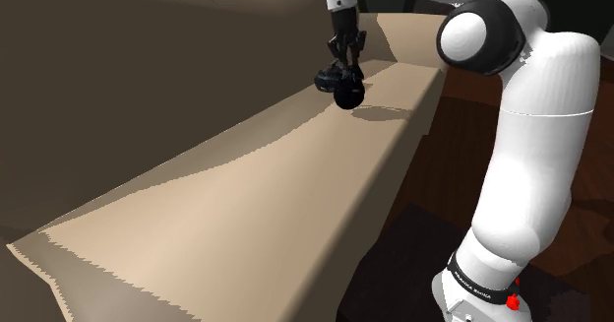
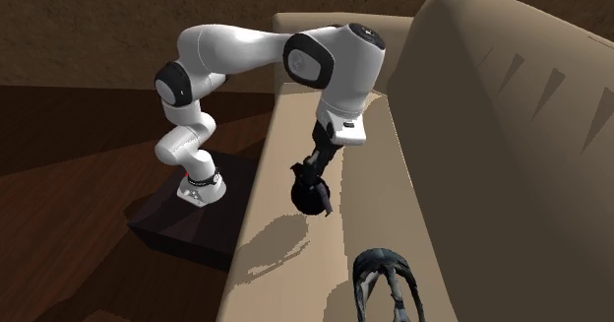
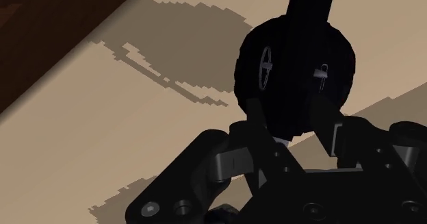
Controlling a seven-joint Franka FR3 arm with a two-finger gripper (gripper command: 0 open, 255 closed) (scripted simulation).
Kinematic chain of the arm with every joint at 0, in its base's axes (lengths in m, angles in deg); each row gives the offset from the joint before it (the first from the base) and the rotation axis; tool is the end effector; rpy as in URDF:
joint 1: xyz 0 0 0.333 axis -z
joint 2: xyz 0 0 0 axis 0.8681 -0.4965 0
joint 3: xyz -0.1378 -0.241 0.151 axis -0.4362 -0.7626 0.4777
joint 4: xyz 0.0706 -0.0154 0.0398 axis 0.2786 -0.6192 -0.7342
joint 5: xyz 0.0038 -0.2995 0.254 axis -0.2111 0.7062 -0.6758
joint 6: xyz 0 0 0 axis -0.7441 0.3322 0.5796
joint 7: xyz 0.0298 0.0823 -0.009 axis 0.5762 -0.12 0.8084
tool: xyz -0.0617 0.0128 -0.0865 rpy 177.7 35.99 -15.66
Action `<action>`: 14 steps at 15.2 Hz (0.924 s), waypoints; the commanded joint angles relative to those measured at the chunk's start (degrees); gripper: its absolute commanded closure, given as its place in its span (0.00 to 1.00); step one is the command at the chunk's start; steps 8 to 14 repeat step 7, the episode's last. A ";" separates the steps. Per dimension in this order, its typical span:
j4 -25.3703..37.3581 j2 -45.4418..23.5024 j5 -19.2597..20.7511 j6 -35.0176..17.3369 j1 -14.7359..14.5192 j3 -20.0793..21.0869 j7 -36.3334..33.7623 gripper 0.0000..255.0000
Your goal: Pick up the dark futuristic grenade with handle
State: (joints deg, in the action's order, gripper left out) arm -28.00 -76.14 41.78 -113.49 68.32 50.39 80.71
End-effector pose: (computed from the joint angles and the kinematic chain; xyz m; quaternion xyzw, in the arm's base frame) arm 0.5758 -0.1573 0.6325 0.9791 -0.1612 -0.0950 0.0791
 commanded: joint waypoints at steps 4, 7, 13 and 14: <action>8.41 -2.88 -0.01 5.42 0.19 -0.15 1.07 1.00; 10.69 -3.76 -0.02 6.80 0.24 -0.19 1.35 1.00; 10.69 -3.76 -0.02 6.80 0.24 -0.19 1.35 1.00; 10.69 -3.76 -0.02 6.80 0.24 -0.19 1.35 1.00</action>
